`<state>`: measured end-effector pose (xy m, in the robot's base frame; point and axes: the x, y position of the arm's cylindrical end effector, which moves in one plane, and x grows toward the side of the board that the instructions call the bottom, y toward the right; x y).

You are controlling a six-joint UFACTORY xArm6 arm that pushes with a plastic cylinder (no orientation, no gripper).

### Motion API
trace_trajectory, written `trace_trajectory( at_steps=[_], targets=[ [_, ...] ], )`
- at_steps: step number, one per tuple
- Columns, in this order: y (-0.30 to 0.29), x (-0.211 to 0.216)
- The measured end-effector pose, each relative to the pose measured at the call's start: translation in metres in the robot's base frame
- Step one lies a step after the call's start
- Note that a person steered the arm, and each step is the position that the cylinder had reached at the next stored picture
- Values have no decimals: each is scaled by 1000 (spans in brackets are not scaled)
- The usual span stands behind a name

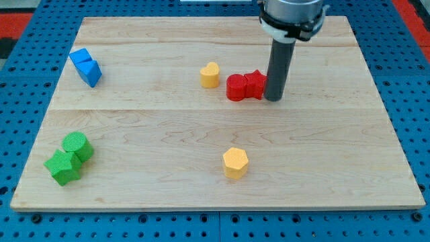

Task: Push red star above red circle

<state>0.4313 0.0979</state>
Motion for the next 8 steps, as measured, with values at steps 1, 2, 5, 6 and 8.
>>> trace_trajectory(
  at_steps=[1, 2, 5, 6, 8],
  targets=[
    [-7, 21],
    [-12, 16],
    [-21, -27],
    [-21, -38],
    [14, -43]
  ],
)
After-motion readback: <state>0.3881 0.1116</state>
